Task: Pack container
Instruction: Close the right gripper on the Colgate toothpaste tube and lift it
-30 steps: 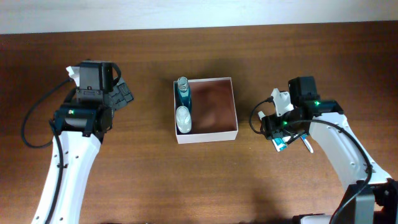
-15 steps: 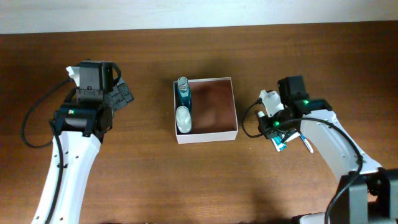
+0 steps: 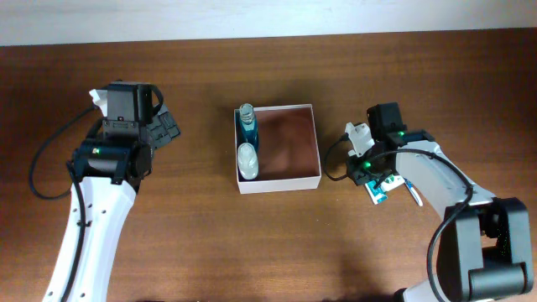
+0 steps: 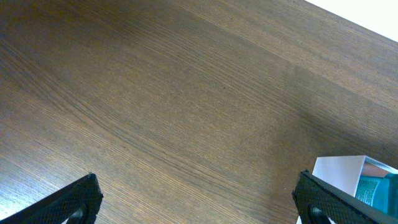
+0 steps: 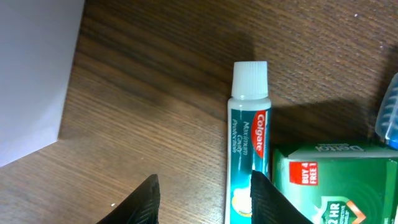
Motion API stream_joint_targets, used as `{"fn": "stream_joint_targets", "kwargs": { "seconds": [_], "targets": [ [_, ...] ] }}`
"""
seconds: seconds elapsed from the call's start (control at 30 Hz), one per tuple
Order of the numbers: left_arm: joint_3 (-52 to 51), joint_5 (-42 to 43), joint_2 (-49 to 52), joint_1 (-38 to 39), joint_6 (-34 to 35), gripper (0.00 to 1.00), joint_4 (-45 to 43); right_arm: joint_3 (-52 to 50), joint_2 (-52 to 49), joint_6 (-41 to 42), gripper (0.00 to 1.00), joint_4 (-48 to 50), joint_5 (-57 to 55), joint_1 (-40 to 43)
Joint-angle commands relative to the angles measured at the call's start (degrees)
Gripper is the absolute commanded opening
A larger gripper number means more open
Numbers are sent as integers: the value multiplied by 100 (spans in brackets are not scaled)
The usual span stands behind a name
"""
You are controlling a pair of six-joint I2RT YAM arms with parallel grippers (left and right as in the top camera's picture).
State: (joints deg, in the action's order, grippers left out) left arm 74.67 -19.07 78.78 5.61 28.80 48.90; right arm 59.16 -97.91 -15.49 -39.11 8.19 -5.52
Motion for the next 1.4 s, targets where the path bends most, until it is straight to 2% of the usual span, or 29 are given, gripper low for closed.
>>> {"fn": "stream_joint_targets", "kwargs": {
  "seconds": [0.0, 0.57, 0.7, 1.37],
  "targets": [
    [46, 2, 28, -15, 31, 99, 2, 85, -129, -66, 41, 37, -142, -46],
    [46, 2, 28, -15, 31, 99, 2, 85, -448, -74, 40, 188, -437, -46],
    [46, 2, 28, -15, 31, 100, 2, 85, -448, -57, 36, 188, -435, -46],
    [46, 2, 28, -15, 31, 99, 2, -66, -448, -57, 36, 411, -439, -46]
  ]
}}
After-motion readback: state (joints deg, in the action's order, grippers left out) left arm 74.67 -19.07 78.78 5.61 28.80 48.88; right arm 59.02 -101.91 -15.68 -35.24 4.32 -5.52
